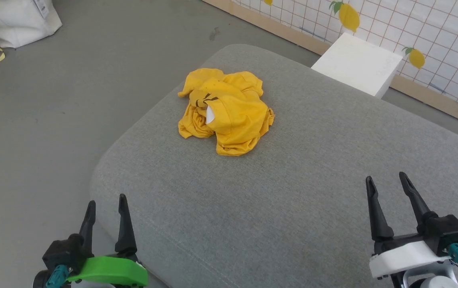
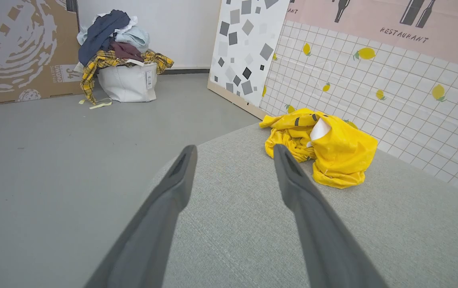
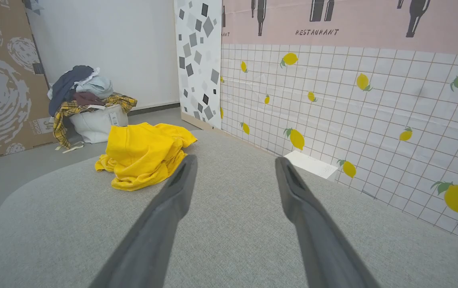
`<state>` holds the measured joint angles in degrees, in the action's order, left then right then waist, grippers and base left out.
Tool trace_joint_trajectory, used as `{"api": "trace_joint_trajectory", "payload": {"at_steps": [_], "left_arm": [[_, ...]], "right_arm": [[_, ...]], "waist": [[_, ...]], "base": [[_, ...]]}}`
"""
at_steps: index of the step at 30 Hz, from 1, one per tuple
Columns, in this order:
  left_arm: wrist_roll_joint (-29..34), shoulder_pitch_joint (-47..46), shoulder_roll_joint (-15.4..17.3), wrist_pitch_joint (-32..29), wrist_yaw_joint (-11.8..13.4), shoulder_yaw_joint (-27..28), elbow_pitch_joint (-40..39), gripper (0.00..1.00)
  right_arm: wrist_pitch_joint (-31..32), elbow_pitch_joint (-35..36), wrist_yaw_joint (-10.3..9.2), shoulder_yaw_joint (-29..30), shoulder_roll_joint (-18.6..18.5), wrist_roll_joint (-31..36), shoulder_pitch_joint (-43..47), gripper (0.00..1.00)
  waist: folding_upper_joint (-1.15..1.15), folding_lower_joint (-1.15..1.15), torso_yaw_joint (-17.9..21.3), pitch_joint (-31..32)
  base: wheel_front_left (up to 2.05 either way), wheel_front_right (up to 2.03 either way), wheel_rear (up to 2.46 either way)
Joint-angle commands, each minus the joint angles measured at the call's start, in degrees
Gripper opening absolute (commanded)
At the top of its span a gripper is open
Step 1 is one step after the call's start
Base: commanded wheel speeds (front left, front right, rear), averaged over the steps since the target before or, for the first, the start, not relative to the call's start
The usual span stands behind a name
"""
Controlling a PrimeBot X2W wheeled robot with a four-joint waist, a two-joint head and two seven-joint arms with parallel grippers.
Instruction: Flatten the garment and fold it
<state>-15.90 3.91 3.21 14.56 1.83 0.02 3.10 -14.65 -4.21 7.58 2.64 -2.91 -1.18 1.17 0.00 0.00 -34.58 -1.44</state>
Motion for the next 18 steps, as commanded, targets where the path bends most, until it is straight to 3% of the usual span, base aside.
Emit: {"api": "trace_joint_trajectory", "payload": {"at_steps": [1,6,10,14,18], "left_arm": [[-0.29,0.96,-0.34,0.44,0.09,0.2,0.01,1.0],[-0.71,1.06,-0.34,0.44,-0.08,0.47,-0.2,1.0],[-1.04,-0.41,-0.19,0.44,-2.55,0.73,-0.35,1.0],[-1.34,-5.17,2.52,0.06,-5.75,0.59,-0.53,1.0],[-1.09,-12.61,6.66,-4.18,-7.48,-1.06,-4.22,1.0]], "right_arm": [[-0.35,-0.2,-0.09,0.19,0.03,-0.39,-0.03,1.0],[-0.35,-0.51,-0.09,0.06,0.03,-0.87,0.05,1.0],[-0.35,-0.41,-0.09,-0.07,0.03,-0.98,-0.02,1.0],[-0.35,0.09,-0.09,0.21,0.03,-0.43,-0.31,1.0],[-0.35,1.11,-0.09,0.41,0.03,0.21,-1.09,1.0]], "waist": [[0.0,0.0,0.14,0.05],[0.0,0.0,0.69,0.38],[0.0,0.0,1.27,0.13],[0.0,0.0,1.97,-0.84],[0.0,0.0,3.15,-2.78]], "base": [[0.0,0.0,0.0],[0.0,0.0,0.0],[0.0,0.0,0.0],[0.0,0.0,0.0],[0.0,0.0,0.0]]}}
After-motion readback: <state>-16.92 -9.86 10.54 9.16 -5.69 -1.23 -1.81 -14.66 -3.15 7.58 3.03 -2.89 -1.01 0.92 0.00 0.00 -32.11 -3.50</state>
